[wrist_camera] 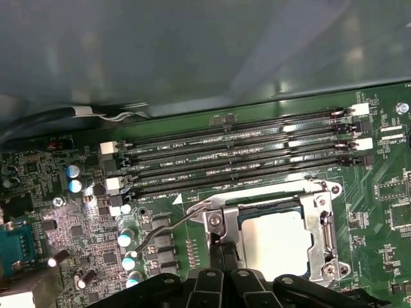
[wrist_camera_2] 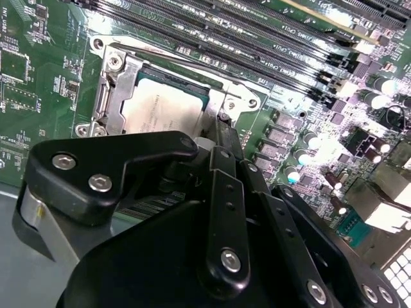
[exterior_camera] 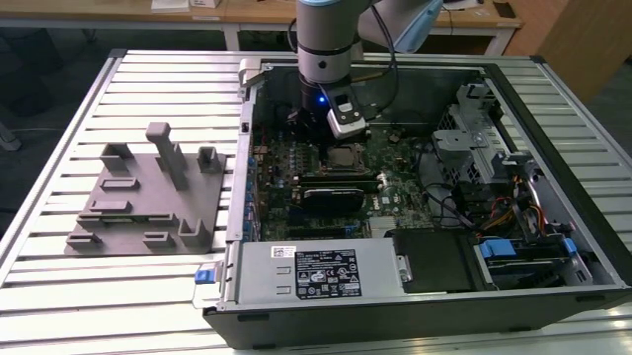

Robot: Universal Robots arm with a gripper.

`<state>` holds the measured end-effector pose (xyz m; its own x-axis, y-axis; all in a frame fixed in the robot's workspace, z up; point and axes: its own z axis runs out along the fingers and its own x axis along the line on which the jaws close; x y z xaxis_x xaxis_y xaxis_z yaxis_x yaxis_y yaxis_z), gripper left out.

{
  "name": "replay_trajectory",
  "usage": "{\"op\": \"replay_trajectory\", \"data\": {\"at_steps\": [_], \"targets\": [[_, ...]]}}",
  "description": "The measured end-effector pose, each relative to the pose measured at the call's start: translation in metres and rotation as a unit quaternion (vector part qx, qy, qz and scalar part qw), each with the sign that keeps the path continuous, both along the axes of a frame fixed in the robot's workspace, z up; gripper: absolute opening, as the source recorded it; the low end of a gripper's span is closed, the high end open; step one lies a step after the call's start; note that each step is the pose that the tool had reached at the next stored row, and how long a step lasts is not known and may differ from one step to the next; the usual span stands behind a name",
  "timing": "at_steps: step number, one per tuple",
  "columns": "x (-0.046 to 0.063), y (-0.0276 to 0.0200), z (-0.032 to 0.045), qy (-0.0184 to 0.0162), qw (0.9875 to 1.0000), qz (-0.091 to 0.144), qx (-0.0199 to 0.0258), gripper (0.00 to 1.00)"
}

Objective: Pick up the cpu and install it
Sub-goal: 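Close the cpu cover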

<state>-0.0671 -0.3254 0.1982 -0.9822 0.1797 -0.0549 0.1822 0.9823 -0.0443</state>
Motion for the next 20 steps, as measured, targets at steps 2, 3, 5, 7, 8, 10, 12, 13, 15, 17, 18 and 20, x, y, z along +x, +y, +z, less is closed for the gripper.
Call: {"op": "replay_trajectory", "data": {"at_steps": [2, 3, 5, 7, 8, 10, 12, 13, 15, 17, 18, 20], "targets": [[0.0, 0.0001, 0.0018, 0.0, 1.0, 0.0, 0.0003, 0.11], [0.0, 0.0001, 0.0035, 0.0, 1.0, 0.0, -0.0001, 0.11], [0.0, 0.0, 0.0066, 0.0, 1.0, 0.0, -0.0001, 0.11], [0.0, 0.0, 0.0106, 0.0001, 1.0, 0.0, -0.0002, 0.11], [0.0, 0.0, 0.0127, 0.0001, 1.0, 0.0, -0.0002, 0.11], [0.0, 0.0, 0.0175, 0.0, 1.0, 0.0, -0.0002, 0.11], [0.0, 0.0, 0.0216, -0.0003, 1.0, 0.0, -0.0002, 0.11], [0.0, 0.0, 0.0235, -0.0004, 1.0, 0.0, -0.0002, 0.11], [0.0, 0.0, 0.0272, -0.0008, 1.0, 0.0, -0.0002, 0.11], [0.0, 0.0, 0.0275, -0.0008, 1.0, 0.0, -0.0001, 0.11], [0.0, 0.0, 0.0275, -0.0009, 1.0, 0.0, -0.0001, 0.11], [0.0, 0.0, 0.0276, -0.0008, 1.0, 0.0, -0.0002, 0.11]]}}
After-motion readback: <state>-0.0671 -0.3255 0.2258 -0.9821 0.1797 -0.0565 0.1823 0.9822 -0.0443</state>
